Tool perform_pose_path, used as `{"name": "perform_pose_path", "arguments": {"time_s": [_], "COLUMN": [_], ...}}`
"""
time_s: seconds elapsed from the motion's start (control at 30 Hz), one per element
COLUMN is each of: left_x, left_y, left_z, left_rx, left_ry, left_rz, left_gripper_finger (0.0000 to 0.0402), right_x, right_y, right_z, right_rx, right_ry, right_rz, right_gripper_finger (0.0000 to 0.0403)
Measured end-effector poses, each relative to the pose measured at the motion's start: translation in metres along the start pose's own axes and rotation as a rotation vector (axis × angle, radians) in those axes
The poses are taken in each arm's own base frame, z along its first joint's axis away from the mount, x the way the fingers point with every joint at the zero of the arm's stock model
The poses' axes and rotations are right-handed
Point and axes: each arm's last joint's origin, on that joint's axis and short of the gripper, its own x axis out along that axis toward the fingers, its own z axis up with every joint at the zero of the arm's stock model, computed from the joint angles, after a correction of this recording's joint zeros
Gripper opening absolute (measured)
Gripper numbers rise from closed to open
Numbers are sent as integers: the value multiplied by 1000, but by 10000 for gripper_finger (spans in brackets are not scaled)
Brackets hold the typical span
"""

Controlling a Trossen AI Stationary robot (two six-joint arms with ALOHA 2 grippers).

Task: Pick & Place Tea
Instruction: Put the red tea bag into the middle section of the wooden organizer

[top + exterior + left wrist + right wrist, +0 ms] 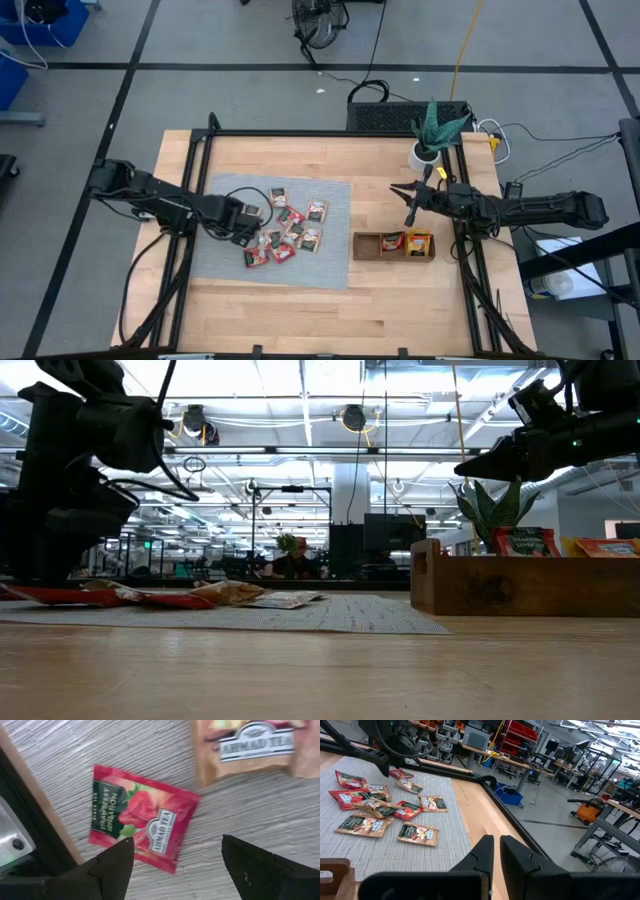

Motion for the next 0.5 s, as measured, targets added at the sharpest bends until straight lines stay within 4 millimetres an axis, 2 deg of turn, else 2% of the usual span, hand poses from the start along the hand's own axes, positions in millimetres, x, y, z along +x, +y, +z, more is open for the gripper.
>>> {"name": "perform_pose_path", "arguments": {"time_s": [0.5], "left_x": [11], "left_y": [7], "left_z": [-1], "left_rx": [-14], "left_ry": [-42], "left_rz": [44], "left_gripper_finger": [295], "right_x": [0], "right_y": [0], "right_z": [0], "right_rx": [-1], "right_ry": [2], "right_rz": [1], "right_gripper_finger": [20]}}
